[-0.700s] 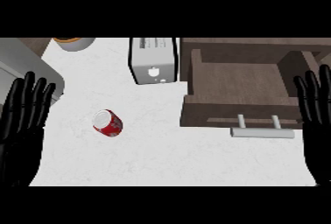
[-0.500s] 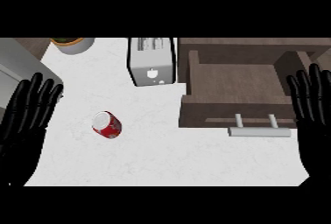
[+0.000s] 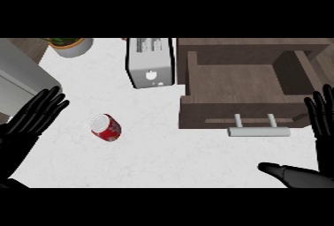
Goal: Pick up the can, place it into the drawer and close the drawer
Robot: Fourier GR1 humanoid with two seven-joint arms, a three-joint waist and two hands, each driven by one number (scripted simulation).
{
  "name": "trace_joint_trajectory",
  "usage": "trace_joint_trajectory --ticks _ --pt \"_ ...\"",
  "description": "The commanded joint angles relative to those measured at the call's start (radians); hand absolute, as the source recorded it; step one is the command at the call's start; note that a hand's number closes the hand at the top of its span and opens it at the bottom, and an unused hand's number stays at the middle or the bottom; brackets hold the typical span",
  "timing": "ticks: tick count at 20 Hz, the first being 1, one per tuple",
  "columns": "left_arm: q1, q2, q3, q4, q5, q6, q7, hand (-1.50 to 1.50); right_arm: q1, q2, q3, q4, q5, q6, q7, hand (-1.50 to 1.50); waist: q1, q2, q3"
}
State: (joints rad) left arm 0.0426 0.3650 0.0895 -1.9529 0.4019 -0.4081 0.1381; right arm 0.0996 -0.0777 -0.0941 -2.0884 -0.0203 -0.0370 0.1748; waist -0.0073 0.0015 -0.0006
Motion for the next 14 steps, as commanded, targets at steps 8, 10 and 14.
trace_joint_trajectory --ticks 8,10,14 --pt "0.022 0.150 0.217 0.039 0.270 -0.183 0.112 -1.50 0.242 -0.017 -0.144 -0.079 -0.151 0.138 -0.092 -1.50 0.003 -0.004 0.001" --pt "0.026 0.123 0.214 0.040 0.239 -0.182 0.119 -1.50 0.244 0.019 -0.128 0.011 -0.107 0.147 -0.172 -1.50 0.005 -0.003 0.001" --pt "0.033 0.119 0.235 0.001 0.335 -0.143 0.222 -1.50 0.161 -0.064 -0.238 -0.005 -0.202 0.168 -0.059 -1.50 0.009 -0.003 0.001"
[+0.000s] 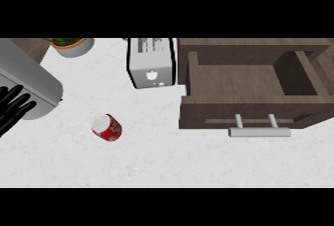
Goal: Pick up the can, place it into the drawer and close the drawer
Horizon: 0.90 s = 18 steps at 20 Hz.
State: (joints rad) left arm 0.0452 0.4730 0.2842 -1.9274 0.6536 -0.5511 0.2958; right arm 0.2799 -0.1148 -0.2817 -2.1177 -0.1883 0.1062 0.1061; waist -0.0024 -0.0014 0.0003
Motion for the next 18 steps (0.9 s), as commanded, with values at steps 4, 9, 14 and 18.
trace_joint_trajectory --ticks 4,9,14,18 --pt "-0.016 0.004 0.044 0.027 0.133 0.046 0.119 -1.50 0.125 0.027 -0.032 -0.056 -0.036 0.085 -0.033 -1.50 -0.003 0.000 0.000" --pt "-0.026 -0.051 0.002 0.048 0.158 0.078 0.156 -1.50 0.012 -0.047 -0.133 0.034 -0.138 0.109 0.000 -1.50 0.001 0.001 0.000" --pt "-0.121 -0.025 0.000 0.120 0.208 0.121 0.243 -1.50 0.069 -0.028 -0.171 0.029 -0.139 0.165 -0.051 -1.50 -0.004 0.001 0.000" --pt "-0.122 -0.088 -0.055 0.183 0.132 0.081 0.203 -1.50 0.176 0.027 -0.183 -0.029 -0.167 0.232 -0.087 -1.50 -0.009 0.001 0.000"
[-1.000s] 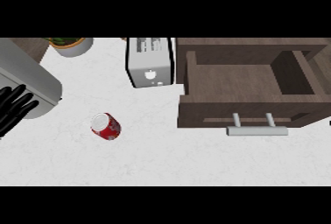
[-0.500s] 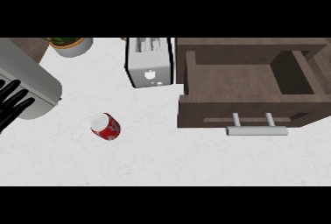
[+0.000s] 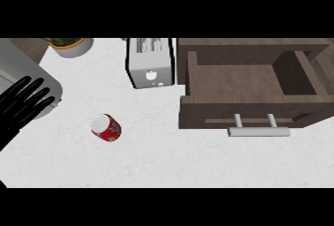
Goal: Pick up the can, place it into the drawer and close the drawer
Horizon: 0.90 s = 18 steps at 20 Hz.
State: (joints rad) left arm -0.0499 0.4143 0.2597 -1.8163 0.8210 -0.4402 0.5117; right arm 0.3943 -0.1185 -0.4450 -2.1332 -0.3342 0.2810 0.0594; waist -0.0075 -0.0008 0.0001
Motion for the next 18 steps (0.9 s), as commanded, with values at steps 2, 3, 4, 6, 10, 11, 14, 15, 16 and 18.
trace_joint_trajectory --ticks 2,3,4,6,10,11,14,15,16,18 --pt "-0.008 -0.097 -0.059 0.032 -0.123 0.003 -0.058 -1.50 0.015 0.003 -0.050 -0.022 -0.037 0.036 0.031 -1.50 0.001 0.000 0.000" --pt "-0.065 -0.061 -0.032 0.085 -0.080 0.015 -0.020 -1.50 0.050 0.023 -0.049 -0.025 -0.033 0.067 0.016 -1.50 -0.001 0.000 0.000" --pt "-0.048 -0.093 -0.064 0.057 -0.116 0.030 -0.025 -1.50 0.003 -0.021 -0.092 0.019 -0.070 0.073 0.024 -1.50 0.001 0.000 0.000" --pt "-0.089 -0.106 -0.080 0.137 -0.180 0.010 -0.064 -1.50 -0.006 -0.017 -0.087 -0.015 -0.075 0.065 0.060 -1.50 0.000 0.001 0.000" --pt "-0.115 -0.131 -0.086 0.161 -0.237 0.048 -0.074 -1.50 0.039 0.020 -0.121 -0.004 -0.066 0.131 0.000 -1.50 -0.001 0.000 0.000" --pt "-0.045 -0.157 -0.106 0.149 -0.269 -0.006 -0.132 -1.50 0.060 0.002 -0.147 -0.059 -0.125 0.124 0.070 -1.50 0.000 0.000 0.000" --pt "-0.056 -0.197 -0.151 0.132 -0.341 0.045 -0.128 -1.50 -0.005 0.023 -0.109 -0.056 -0.074 0.080 0.109 -1.50 0.003 0.001 0.000" --pt "-0.035 -0.179 -0.111 0.270 -0.362 -0.072 -0.253 -1.50 0.030 0.040 -0.144 0.017 -0.061 0.140 0.001 -1.50 -0.001 0.001 0.000" --pt "-0.108 -0.198 -0.132 0.308 -0.384 -0.008 -0.217 -1.50 0.031 0.041 -0.144 0.009 -0.057 0.151 0.001 -1.50 -0.003 0.001 0.000" --pt "-0.103 -0.220 -0.144 0.317 -0.449 -0.002 -0.284 -1.50 0.018 0.013 -0.179 -0.019 -0.113 0.143 0.058 -1.50 -0.001 0.001 0.000"
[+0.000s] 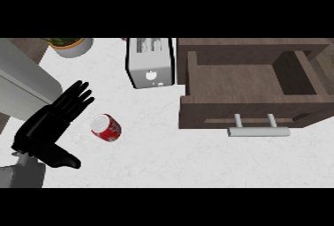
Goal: Pick up the can, place it into the drawer and close the drawer
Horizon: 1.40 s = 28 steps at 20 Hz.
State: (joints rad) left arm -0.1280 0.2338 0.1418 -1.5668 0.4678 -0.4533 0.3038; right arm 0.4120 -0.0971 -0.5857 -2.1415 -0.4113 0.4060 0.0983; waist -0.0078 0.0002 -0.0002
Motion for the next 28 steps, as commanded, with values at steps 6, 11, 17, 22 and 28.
trace_joint_trajectory --ticks 6,11,17,22,28 --pt "-0.039 0.018 0.064 0.267 -0.114 -0.051 -0.207 -1.50 -0.036 -0.026 -0.062 -0.001 -0.038 0.026 0.052 -1.50 0.001 0.001 0.000" --pt "-0.104 0.009 0.064 0.447 -0.226 -0.031 -0.360 -1.50 0.004 0.031 -0.075 0.021 -0.014 0.102 -0.013 -1.50 -0.004 0.001 0.000" --pt "-0.087 0.014 0.048 0.620 -0.339 -0.043 -0.565 -1.50 -0.041 0.057 -0.052 -0.029 0.007 0.060 0.053 -1.50 -0.002 0.002 -0.001" --pt "-0.153 0.021 0.046 0.773 -0.380 -0.040 -0.653 -1.50 -0.007 0.038 -0.133 -0.022 -0.057 0.109 0.057 -1.50 -0.004 0.001 0.000" --pt "-0.226 0.024 0.052 0.962 -0.411 -0.041 -0.711 -1.50 0.039 0.094 -0.083 -0.093 -0.037 0.116 0.076 -1.50 -0.006 0.001 0.000"
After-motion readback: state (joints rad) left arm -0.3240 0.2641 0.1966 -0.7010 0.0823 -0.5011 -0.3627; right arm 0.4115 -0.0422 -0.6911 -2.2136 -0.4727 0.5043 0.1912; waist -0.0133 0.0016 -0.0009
